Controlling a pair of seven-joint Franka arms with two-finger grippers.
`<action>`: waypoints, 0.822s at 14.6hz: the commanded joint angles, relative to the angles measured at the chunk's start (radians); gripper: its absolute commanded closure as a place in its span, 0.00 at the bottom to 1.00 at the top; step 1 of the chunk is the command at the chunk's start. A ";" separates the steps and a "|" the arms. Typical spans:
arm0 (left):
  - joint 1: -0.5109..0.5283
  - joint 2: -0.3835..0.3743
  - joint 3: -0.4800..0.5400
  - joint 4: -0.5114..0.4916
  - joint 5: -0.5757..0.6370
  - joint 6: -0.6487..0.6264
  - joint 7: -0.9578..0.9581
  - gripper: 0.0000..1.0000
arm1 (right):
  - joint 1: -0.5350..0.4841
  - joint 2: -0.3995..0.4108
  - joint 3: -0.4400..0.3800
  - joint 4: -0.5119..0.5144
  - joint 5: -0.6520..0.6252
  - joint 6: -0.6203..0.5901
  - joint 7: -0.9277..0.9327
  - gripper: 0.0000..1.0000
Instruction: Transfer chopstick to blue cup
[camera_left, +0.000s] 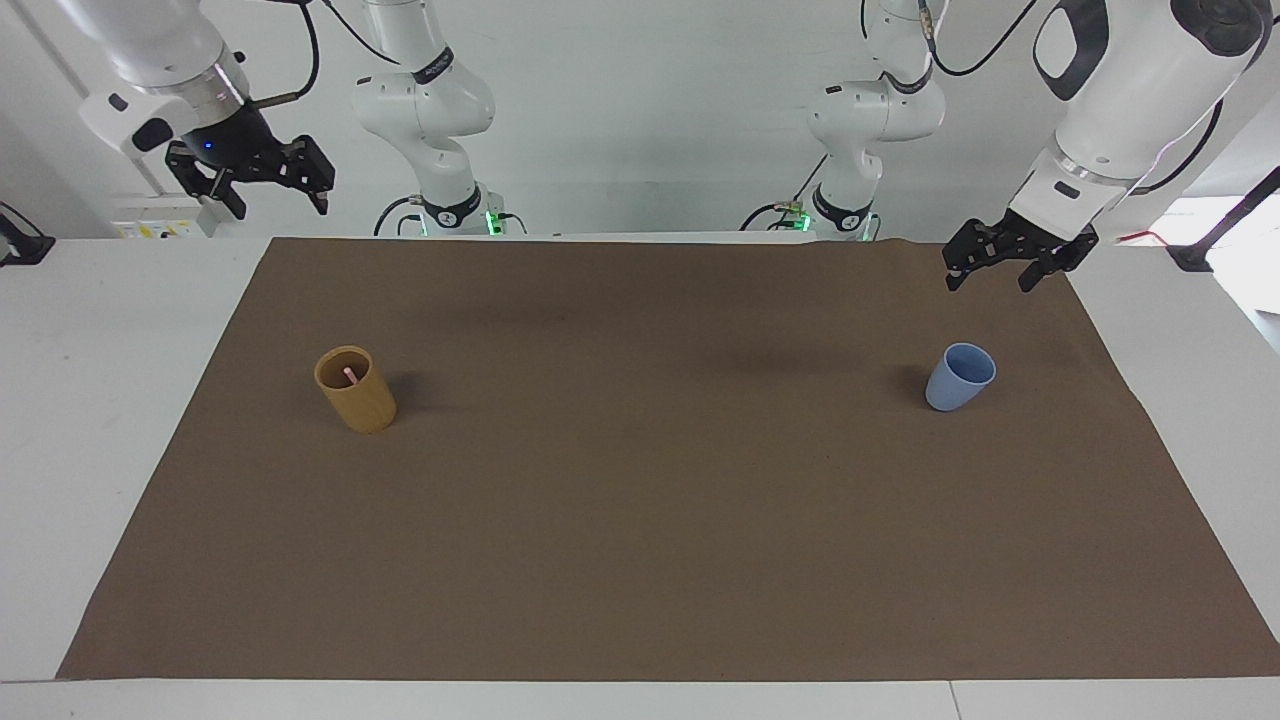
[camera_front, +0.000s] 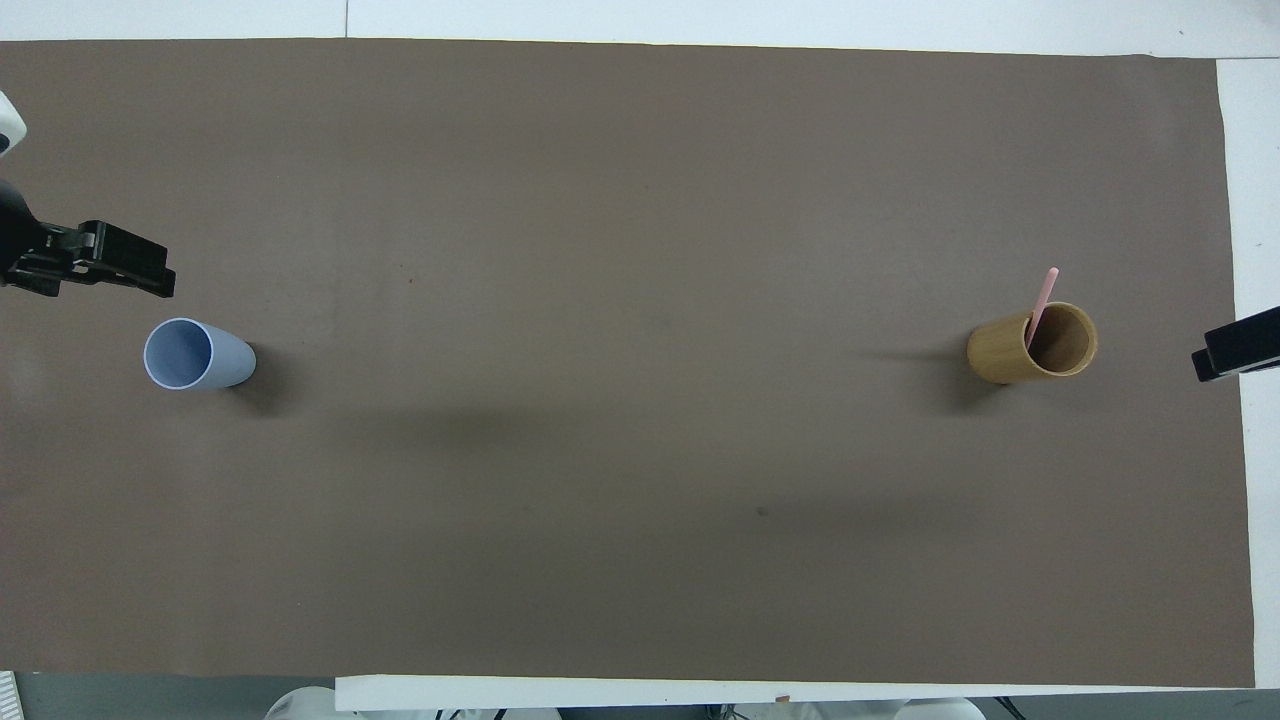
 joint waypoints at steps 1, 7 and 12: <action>0.006 0.004 -0.002 0.019 0.005 -0.024 0.018 0.00 | -0.009 -0.028 0.005 -0.033 0.007 0.009 0.008 0.00; 0.012 -0.025 -0.002 -0.020 0.004 -0.021 0.021 0.00 | -0.009 -0.028 0.005 -0.032 0.007 0.009 0.008 0.00; 0.053 -0.092 0.000 -0.214 0.001 0.167 0.051 0.00 | 0.000 -0.028 0.005 -0.032 0.007 0.010 0.007 0.00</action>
